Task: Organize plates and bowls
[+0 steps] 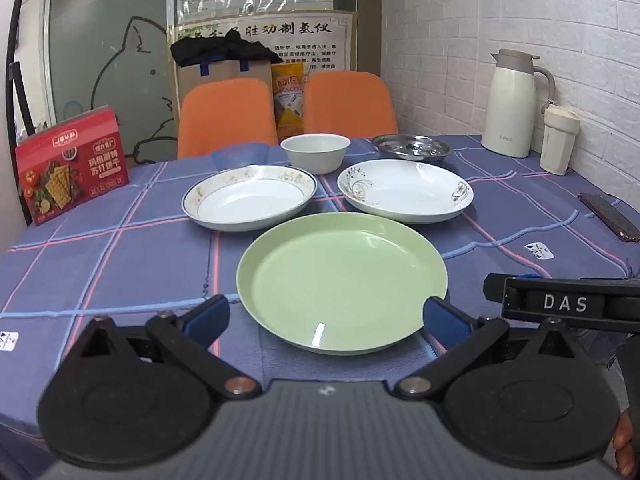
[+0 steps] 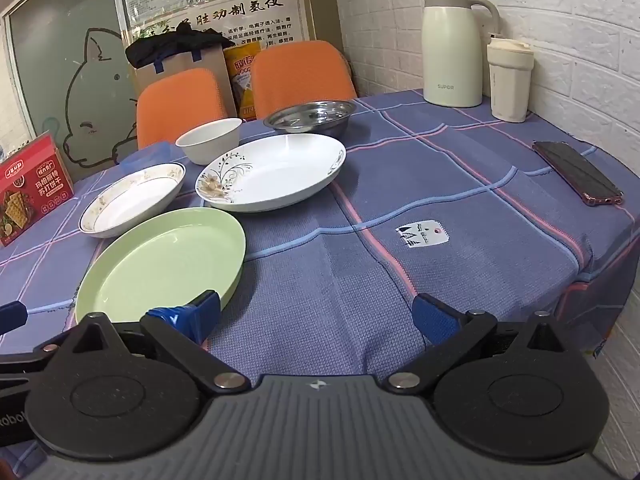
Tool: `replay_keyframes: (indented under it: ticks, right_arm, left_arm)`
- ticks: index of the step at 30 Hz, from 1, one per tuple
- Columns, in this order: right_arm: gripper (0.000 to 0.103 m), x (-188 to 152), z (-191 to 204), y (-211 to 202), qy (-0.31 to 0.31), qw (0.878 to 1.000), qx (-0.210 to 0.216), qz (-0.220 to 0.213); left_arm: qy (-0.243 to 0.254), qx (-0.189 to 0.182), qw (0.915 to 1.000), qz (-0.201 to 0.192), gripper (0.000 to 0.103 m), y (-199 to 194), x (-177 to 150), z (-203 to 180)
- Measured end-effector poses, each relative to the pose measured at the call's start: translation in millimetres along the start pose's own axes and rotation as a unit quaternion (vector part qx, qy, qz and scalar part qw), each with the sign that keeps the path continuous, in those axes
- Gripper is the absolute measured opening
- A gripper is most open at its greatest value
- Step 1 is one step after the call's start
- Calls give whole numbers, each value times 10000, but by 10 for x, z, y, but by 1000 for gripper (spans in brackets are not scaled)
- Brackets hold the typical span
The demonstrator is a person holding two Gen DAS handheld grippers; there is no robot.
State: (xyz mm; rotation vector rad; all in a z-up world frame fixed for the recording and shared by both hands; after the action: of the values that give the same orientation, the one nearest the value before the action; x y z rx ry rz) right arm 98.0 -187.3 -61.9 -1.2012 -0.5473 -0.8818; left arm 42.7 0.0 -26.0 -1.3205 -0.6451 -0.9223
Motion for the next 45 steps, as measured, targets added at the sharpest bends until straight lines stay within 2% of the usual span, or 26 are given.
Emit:
replay_keyframes:
  ticks: [45]
  right_arm:
    - [90, -29, 25, 9, -28, 10000, -27, 74]
  left_arm:
    - [23, -46, 10000, 61, 103, 11, -41, -31]
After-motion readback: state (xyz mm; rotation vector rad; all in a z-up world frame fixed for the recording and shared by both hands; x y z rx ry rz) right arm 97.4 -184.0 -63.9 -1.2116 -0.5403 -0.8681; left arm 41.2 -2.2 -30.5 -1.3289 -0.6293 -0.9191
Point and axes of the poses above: each gripper's, at about its wrist camera, not at the fingertips, and y roughly the way its jaws point, z to its left, x to its top, the point moved 5 cm from there along y, roughly the way its jaws point, and after that the axes turned 10 degrees about y, right-handed, at the moved point
